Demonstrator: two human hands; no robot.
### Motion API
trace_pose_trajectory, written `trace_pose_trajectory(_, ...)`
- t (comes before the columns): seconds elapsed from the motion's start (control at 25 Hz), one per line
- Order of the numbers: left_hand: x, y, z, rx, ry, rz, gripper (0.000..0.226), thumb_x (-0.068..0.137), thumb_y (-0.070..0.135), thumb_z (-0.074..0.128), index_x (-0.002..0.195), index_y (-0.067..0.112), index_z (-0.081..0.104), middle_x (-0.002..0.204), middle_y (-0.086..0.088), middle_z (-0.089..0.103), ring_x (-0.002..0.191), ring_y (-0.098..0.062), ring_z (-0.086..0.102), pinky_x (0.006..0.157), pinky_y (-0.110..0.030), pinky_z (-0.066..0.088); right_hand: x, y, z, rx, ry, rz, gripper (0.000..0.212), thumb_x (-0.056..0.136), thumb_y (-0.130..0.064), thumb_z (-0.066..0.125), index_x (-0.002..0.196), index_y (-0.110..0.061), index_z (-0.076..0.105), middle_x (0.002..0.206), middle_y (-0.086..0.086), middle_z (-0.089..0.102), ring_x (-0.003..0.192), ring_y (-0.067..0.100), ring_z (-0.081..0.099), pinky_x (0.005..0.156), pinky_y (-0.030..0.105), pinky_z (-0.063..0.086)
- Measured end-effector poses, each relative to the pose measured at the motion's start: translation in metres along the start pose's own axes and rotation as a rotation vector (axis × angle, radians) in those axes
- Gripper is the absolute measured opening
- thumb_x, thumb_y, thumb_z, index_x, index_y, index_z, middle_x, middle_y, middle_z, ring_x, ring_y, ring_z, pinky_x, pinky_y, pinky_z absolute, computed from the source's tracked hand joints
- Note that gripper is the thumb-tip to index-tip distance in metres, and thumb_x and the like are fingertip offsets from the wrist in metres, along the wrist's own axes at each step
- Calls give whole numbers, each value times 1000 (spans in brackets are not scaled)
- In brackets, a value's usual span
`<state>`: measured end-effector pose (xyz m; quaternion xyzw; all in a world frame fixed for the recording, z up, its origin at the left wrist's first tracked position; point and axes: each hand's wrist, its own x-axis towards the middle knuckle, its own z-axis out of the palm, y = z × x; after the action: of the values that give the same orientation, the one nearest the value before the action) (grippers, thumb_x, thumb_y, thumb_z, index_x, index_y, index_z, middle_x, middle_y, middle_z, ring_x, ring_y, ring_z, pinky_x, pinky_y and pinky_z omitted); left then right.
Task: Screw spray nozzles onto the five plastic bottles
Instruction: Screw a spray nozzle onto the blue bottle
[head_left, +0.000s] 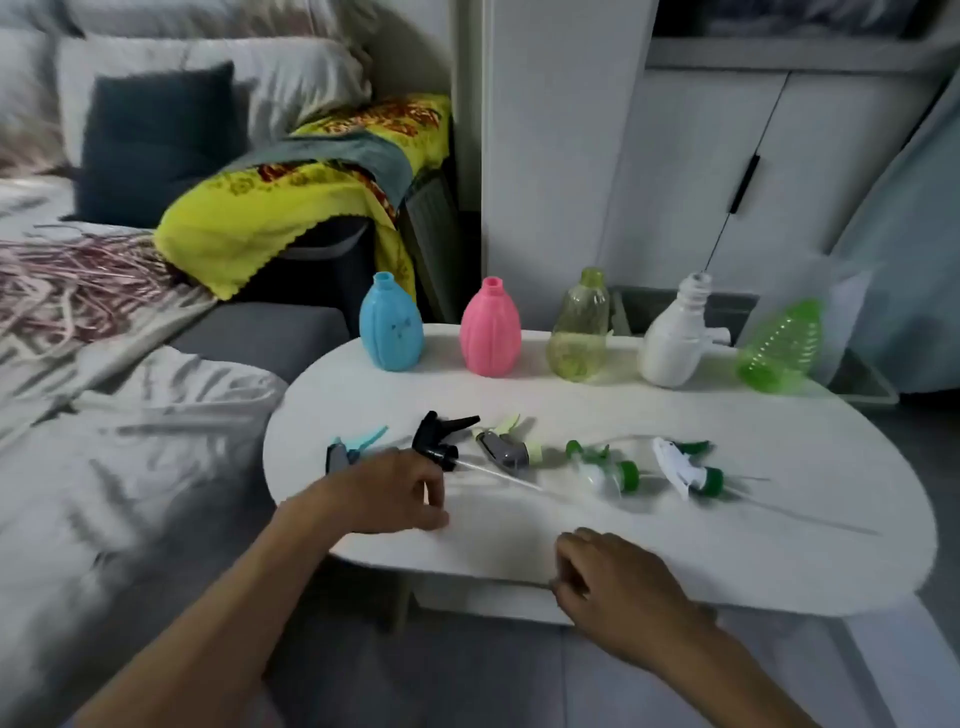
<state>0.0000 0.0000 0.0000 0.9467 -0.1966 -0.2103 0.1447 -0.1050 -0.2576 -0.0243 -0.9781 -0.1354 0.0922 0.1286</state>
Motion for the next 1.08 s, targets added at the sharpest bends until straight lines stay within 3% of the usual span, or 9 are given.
trace_pose_trajectory(0.08, -17, -9, -4, 30, 191, -86, 20, 78, 38, 72, 91, 33, 59, 89, 17, 55, 87, -10, 56, 73, -25, 41, -10, -6, -4, -32, -12, 14, 16, 92, -39, 46, 88, -23, 49, 97, -4, 56, 90, 19, 53, 69, 34, 40)
trace_pose_trajectory(0.24, -17, -30, 10, 153, 343, -167, 62, 83, 16, 64, 141, 23, 43, 145, -2, 44, 132, -26, 39, 107, -37, 34, -20, -17, -13, 11, -105, -50, 21, 88, -42, 47, 98, -26, 56, 101, -6, 62, 87, 15, 54, 67, 31, 37)
trace_pose_trajectory(0.4, -10, -31, 8, 218, 563, -149, 75, 73, 12, 69, 141, 28, 42, 145, -5, 38, 130, -27, 34, 102, -39, 35, -20, -21, -24, 52, -106, -98, 17, 89, -42, 48, 98, -29, 56, 99, -9, 63, 82, 11, 52, 66, 27, 37)
trace_pose_trajectory(0.56, -11, -60, -1, 223, 372, -339, 89, 75, 10, 64, 152, 27, 22, 161, -6, 11, 145, -32, 14, 113, -47, 26, -15, -25, -32, 93, -87, -121, 14, 89, -42, 47, 96, -31, 55, 94, -12, 61, 84, 10, 55, 66, 26, 39)
trace_pose_trajectory(0.64, -13, -76, -3, 135, 338, -265, 74, 75, 0, 60, 144, 17, 40, 154, -8, 32, 138, -32, 32, 110, -41, 33, -14, -26, -31, 91, -101, -128, 15, 91, -41, 47, 99, -31, 55, 96, -12, 60, 84, 10, 53, 68, 28, 39)
trace_pose_trajectory(0.72, -15, -85, -4, 51, 499, -213, 51, 74, -6, 61, 122, 13, 62, 130, -8, 58, 112, -29, 54, 96, -38, 45, -12, -27, -29, 88, -94, -135, 17, 91, -41, 48, 103, -31, 56, 101, -11, 62, 84, 10, 51, 71, 28, 40)
trace_pose_trajectory(0.88, -21, -78, -21, -30, 634, -215, 22, 76, -2, 65, 93, 10, 70, 93, -10, 68, 86, -31, 66, 74, -38, 53, -11, -36, -30, 133, -57, -116, 15, 89, -43, 50, 96, -32, 58, 94, -13, 67, 80, 6, 57, 69, 23, 43)
trace_pose_trajectory(1.0, -33, -50, -42, -592, 725, -205, 16, 79, 0, 71, 91, 9, 69, 67, -5, 73, 63, -21, 68, 55, -27, 49, -3, -51, -36, 670, 47, 8, 8, 86, -35, 62, 87, -28, 65, 81, -9, 73, 64, 4, 62, 61, 21, 48)
trace_pose_trajectory(1.08, -44, -9, -48, -1056, 607, 57, 20, 78, 5, 78, 96, 11, 72, 82, -8, 77, 74, -20, 70, 68, -26, 53, 10, -64, -43, 1365, -39, 209, 13, 89, -30, 66, 96, -19, 70, 88, 5, 78, 66, 16, 67, 59, 30, 51)
